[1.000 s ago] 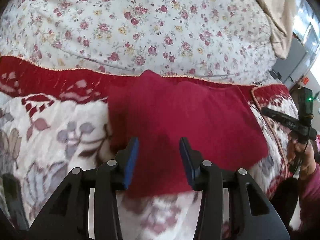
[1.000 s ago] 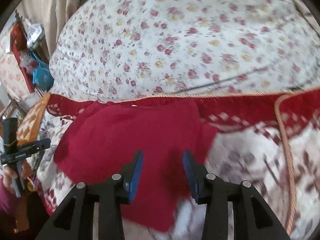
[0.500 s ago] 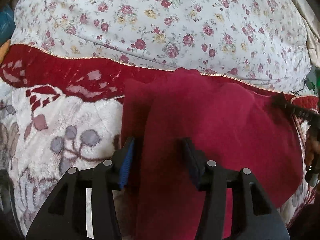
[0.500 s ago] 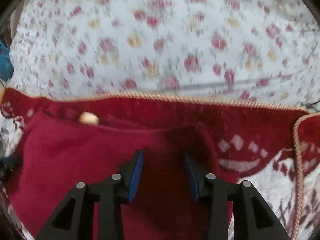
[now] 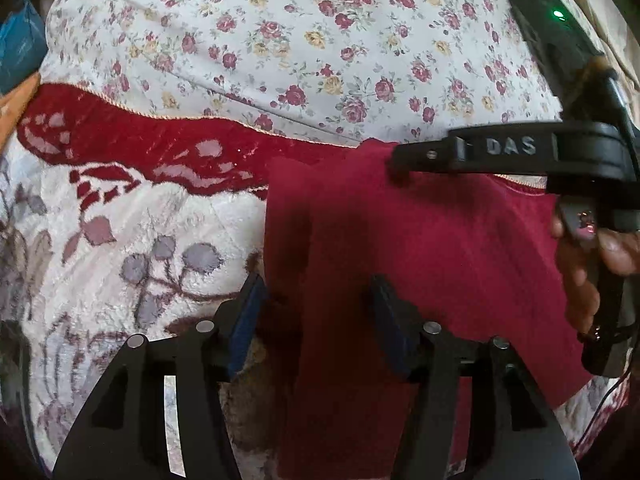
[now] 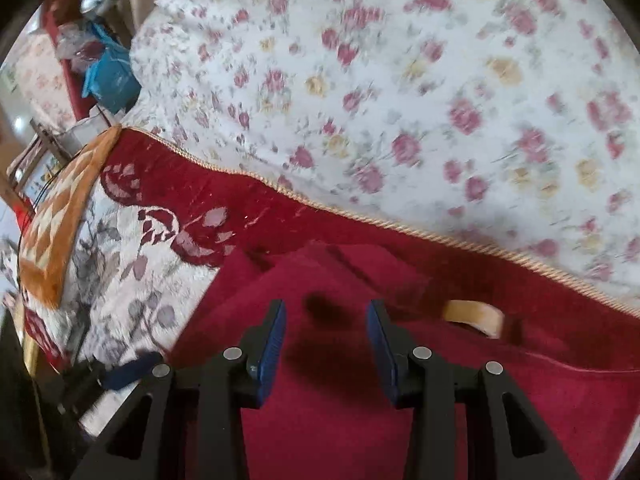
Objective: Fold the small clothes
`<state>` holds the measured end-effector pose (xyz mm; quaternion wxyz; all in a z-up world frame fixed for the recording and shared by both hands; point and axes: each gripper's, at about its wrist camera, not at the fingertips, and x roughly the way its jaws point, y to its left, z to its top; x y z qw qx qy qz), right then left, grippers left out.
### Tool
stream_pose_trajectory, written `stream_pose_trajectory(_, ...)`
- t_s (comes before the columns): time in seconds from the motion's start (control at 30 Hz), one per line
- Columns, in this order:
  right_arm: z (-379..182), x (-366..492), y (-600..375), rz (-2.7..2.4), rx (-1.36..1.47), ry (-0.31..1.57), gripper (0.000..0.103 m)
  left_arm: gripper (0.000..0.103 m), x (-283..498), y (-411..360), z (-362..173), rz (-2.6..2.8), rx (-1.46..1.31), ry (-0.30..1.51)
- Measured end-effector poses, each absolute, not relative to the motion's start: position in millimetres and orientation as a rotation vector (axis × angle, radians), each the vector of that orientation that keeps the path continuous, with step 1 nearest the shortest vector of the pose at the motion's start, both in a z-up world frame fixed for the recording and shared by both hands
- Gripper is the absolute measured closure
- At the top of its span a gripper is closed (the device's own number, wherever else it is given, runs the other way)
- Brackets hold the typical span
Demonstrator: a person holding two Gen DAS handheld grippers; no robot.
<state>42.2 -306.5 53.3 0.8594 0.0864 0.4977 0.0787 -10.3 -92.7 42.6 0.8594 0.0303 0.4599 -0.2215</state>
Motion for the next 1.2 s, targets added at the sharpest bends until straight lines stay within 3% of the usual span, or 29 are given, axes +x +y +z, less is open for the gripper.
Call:
stream_pose_trajectory(0.13, 49.1, 54.9, -296.9, 0.157, 0.201, 1.084, 0.063, 0.039, -3.8, -85.0, 37.7, -0.481, 0.004, 0.982)
stream_pose_trajectory(0.3, 37.3, 74.9, -289.5, 0.127, 0.235, 1.146, 0.059, 0.038, 0.4, -79.4, 34.4, -0.509, -0.049, 0.997)
stream_pose_trajectory(0.43, 25.4, 88.7, -286.1, 0.119, 0.293, 1.19, 0.045, 0.038, 1.1, -78.2, 33.7, -0.518, -0.063, 0.999)
stream_pose_trajectory(0.53, 15.3, 94.9, -275.0, 0.108, 0.223, 1.234, 0.044, 0.038, 1.0, -77.5, 33.4, -0.522, -0.069, 1.002)
stream_pose_trajectory(0.6, 14.7, 94.0, -271.7, 0.096, 0.194, 1.217, 0.05, 0.038, 1.1, -76.4, 33.9, -0.526, -0.075, 1.007)
stream_pose_trajectory(0.63, 15.0, 93.3, -271.5, 0.082, 0.186, 1.206, 0.059, 0.038, 1.2, -76.0, 34.2, -0.527, -0.079, 1.011)
stream_pose_trajectory(0.7, 15.6, 94.1, -269.4, 0.093, 0.174, 1.198, 0.068, 0.038, 1.4, -73.7, 35.7, -0.538, -0.097, 1.027)
stream_pose_trajectory(0.77, 19.9, 94.2, -266.4, 0.104, 0.153, 1.173, 0.091, 0.038, 1.5, -70.8, 37.6, -0.548, -0.116, 1.032)
stream_pose_trajectory(0.8, 23.6, 94.3, -263.6, 0.118, 0.15, 1.159, 0.096, 0.038, 1.5, -70.0, 38.5, -0.549, -0.121, 1.029)
stream_pose_trajectory(1.07, 3.7, 103.3, -240.2, 0.178, 0.144, 1.153, 0.102, 0.038, 3.3, -72.2, 36.0, -0.548, -0.113, 1.03)
stream_pose_trajectory(1.2, 20.5, 93.4, -247.7, 0.229, 0.221, 1.104, 0.102, 0.038, 3.5, -73.0, 35.7, -0.548, -0.11, 1.029)
